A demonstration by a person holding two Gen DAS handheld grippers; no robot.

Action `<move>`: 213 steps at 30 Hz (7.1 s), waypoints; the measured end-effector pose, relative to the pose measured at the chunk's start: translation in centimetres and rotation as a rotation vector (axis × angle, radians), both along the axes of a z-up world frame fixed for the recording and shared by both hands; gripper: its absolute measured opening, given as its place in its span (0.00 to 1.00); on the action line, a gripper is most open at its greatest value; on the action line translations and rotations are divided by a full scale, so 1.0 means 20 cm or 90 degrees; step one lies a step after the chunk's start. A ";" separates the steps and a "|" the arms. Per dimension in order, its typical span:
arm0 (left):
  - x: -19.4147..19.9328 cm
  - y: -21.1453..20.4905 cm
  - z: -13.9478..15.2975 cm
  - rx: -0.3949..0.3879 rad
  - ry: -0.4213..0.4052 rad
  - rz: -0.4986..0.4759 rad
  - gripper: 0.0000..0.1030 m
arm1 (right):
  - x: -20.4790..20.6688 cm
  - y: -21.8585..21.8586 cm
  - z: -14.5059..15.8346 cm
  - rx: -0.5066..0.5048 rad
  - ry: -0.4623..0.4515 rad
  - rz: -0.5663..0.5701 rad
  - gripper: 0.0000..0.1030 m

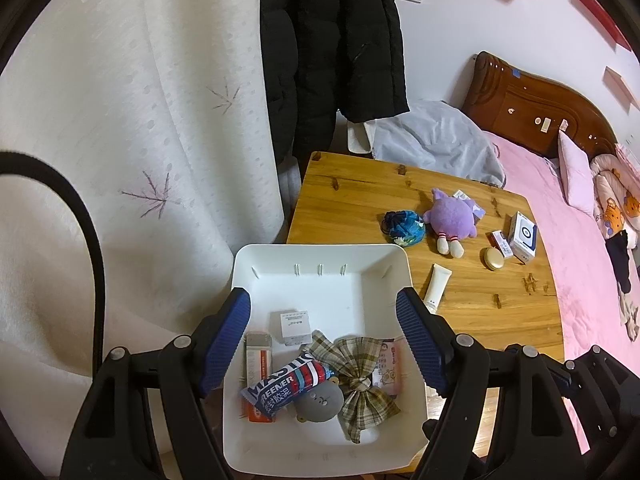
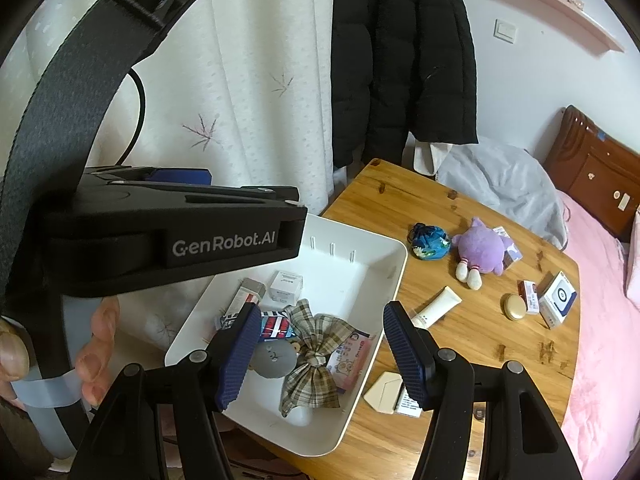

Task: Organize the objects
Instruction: 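Move both grippers back over the table toward the plush and HP box, then grasp the HP ZHAN box with the right gripper while the left gripper grasps the purple plush, then carry HP box and purple plush over the white tray and release both, then move both grippers back over the table toward the pouch and white box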

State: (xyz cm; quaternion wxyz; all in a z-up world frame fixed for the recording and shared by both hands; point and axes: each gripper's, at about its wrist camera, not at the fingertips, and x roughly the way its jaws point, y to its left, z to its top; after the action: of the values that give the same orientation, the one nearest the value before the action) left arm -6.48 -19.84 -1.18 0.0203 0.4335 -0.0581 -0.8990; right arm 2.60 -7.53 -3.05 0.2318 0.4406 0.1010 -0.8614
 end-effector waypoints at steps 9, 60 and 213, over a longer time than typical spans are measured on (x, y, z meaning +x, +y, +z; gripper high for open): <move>0.00 0.03 0.00 -0.001 0.001 0.006 0.76 | -0.01 0.06 0.00 -0.004 0.001 -0.010 0.63; -0.94 1.18 -0.41 -0.036 -0.129 -0.090 0.99 | -0.98 1.67 -0.37 -0.084 -0.038 -0.383 0.78; 0.13 -0.05 -0.06 -0.026 0.008 0.103 0.93 | -0.07 0.00 -0.24 0.013 -0.116 -0.066 0.76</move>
State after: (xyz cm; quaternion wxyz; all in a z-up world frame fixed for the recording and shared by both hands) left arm -3.83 -20.78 -2.45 0.1019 0.4303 -0.0411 -0.8960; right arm 1.24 -7.52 -7.78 0.1908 0.5239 0.0651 -0.8276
